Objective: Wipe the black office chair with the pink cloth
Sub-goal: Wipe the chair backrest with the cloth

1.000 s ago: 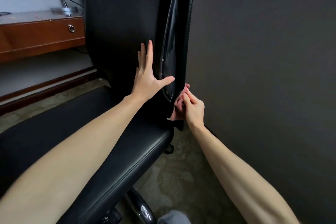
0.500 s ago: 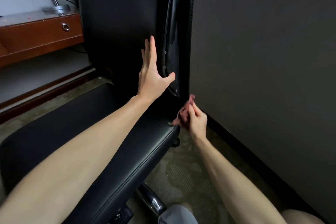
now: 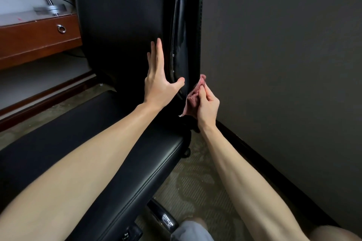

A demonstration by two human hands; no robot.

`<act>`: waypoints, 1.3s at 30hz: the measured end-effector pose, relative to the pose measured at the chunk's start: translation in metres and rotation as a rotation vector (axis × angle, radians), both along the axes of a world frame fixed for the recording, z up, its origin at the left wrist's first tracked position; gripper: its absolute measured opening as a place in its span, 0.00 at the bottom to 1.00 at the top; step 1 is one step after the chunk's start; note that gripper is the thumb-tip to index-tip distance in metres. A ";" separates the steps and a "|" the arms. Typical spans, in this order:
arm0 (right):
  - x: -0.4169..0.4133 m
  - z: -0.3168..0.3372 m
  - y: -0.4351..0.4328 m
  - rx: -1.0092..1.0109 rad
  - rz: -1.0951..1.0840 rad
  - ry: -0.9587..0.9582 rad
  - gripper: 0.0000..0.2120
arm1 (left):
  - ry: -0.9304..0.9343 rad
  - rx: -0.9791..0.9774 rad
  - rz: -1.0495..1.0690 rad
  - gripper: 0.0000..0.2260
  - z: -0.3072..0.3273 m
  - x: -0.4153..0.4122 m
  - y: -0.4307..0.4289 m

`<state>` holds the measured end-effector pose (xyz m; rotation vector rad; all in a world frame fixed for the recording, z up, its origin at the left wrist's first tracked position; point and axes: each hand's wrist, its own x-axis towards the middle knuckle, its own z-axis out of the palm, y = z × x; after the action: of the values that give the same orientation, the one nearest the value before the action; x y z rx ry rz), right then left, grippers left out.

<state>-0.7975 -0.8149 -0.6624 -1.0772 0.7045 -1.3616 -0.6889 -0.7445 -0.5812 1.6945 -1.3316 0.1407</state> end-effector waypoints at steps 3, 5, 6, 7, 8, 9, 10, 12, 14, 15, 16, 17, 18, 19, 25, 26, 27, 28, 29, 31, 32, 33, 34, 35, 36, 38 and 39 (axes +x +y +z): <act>-0.005 -0.023 0.009 0.029 0.013 0.042 0.16 | 0.013 -0.004 -0.008 0.50 -0.001 -0.003 0.000; -0.007 -0.034 0.012 0.058 0.030 0.056 0.15 | 0.016 -0.006 -0.011 0.50 -0.001 -0.005 0.001; -0.008 -0.034 0.012 0.066 0.031 0.060 0.15 | 0.017 -0.009 -0.014 0.50 0.000 -0.004 0.001; -0.008 -0.031 0.012 0.068 0.027 0.062 0.15 | 0.020 -0.011 -0.018 0.50 0.000 -0.003 0.002; -0.008 -0.026 0.013 0.063 0.022 0.064 0.14 | 0.019 -0.011 -0.023 0.50 0.002 -0.001 0.003; -0.008 -0.019 0.014 0.051 0.019 0.053 0.14 | 0.013 -0.007 -0.034 0.51 0.003 0.002 0.005; -0.008 -0.009 0.015 0.030 0.016 0.039 0.14 | 0.003 -0.003 -0.048 0.51 0.004 0.004 0.007; -0.006 0.019 0.013 -0.045 0.000 0.005 0.14 | -0.017 0.006 -0.073 0.51 0.011 0.010 0.011; -0.002 0.053 0.006 -0.117 -0.028 -0.016 0.14 | 0.006 0.015 -0.102 0.51 0.021 0.015 0.011; 0.000 0.068 0.002 -0.153 -0.037 -0.020 0.14 | 0.037 0.015 -0.127 0.51 0.026 0.018 0.009; 0.001 0.080 0.000 -0.180 -0.040 -0.027 0.14 | 0.066 0.015 -0.151 0.51 0.032 0.020 0.007; 0.002 0.085 -0.002 -0.194 -0.039 -0.030 0.14 | 0.084 0.017 -0.163 0.51 0.036 0.021 0.004; 0.001 0.087 -0.002 -0.199 -0.029 -0.023 0.14 | 0.092 0.022 -0.160 0.51 0.039 0.021 0.001; -0.002 0.084 -0.002 -0.192 -0.011 -0.004 0.14 | 0.095 0.027 -0.152 0.50 0.040 0.020 -0.001; -0.011 0.061 0.000 -0.117 0.043 0.081 0.14 | 0.060 0.043 -0.121 0.46 0.045 0.022 -0.004; -0.011 0.065 -0.002 -0.118 0.045 0.091 0.13 | 0.051 0.044 -0.125 0.45 0.052 0.025 -0.005; -0.010 0.071 -0.003 -0.125 0.042 0.096 0.13 | 0.052 0.039 -0.131 0.45 0.061 0.027 -0.007; -0.009 0.081 -0.006 -0.141 0.038 0.090 0.12 | 0.060 0.031 -0.137 0.44 0.073 0.028 -0.010; -0.008 0.094 -0.008 -0.166 0.036 0.075 0.12 | 0.067 0.024 -0.141 0.44 0.085 0.028 -0.014; -0.003 0.130 -0.016 -0.237 0.025 0.038 0.13 | 0.070 0.020 -0.139 0.41 0.103 0.025 -0.021; 0.000 0.150 -0.022 -0.278 0.013 0.025 0.13 | 0.074 0.012 -0.137 0.39 0.108 0.024 -0.024; 0.003 0.170 -0.029 -0.314 0.000 0.013 0.13 | 0.082 -0.001 -0.137 0.37 0.109 0.023 -0.026; 0.006 0.189 -0.035 -0.341 -0.012 0.007 0.13 | 0.089 -0.016 -0.136 0.35 0.108 0.023 -0.027; 0.009 0.203 -0.042 -0.362 -0.023 0.006 0.14 | 0.090 -0.030 -0.131 0.34 0.105 0.024 -0.028; 0.011 0.213 -0.047 -0.374 -0.029 0.001 0.14 | 0.090 -0.041 -0.126 0.32 0.103 0.025 -0.029; 0.015 0.216 -0.048 -0.374 -0.039 -0.003 0.14 | 0.102 -0.053 -0.120 0.30 0.102 0.028 -0.030; 0.015 0.211 -0.045 -0.367 -0.050 0.007 0.15 | 0.107 -0.054 -0.119 0.29 0.103 0.029 -0.031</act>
<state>-0.7822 -0.8602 -0.4511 -1.3598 0.4987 -1.5696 -0.6603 -0.7750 -0.4779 1.5518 -1.3336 0.0164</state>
